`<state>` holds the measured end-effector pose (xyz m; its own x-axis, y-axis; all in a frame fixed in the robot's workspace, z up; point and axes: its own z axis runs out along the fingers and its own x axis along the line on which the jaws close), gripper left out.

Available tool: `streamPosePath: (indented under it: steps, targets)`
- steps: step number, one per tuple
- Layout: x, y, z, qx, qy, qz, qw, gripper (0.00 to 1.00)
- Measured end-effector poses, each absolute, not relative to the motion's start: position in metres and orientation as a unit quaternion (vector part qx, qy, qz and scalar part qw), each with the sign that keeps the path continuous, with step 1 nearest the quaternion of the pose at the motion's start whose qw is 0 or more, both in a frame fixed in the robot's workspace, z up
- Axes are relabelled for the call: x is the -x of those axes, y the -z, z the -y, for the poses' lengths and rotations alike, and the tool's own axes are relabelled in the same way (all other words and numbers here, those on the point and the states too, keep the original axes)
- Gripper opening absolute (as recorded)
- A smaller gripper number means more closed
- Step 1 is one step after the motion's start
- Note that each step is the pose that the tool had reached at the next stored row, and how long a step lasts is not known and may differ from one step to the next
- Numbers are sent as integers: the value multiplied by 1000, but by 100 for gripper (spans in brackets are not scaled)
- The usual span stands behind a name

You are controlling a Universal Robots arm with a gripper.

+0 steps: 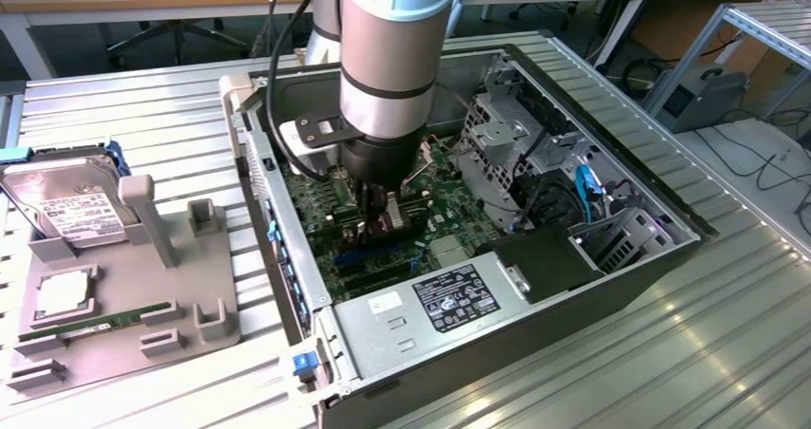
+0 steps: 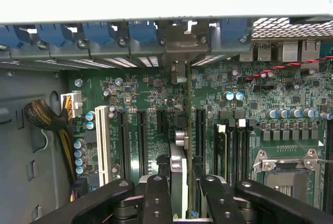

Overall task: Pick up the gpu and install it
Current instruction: 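Insert the gpu into the slot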

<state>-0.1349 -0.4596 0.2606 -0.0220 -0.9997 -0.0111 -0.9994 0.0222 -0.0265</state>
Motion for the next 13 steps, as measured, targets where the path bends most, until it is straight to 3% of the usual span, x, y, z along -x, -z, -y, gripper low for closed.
streamPosePath:
  steps: [13]
  targets:
    - [135, -257, 460, 699, 6, -715, 13, 27]
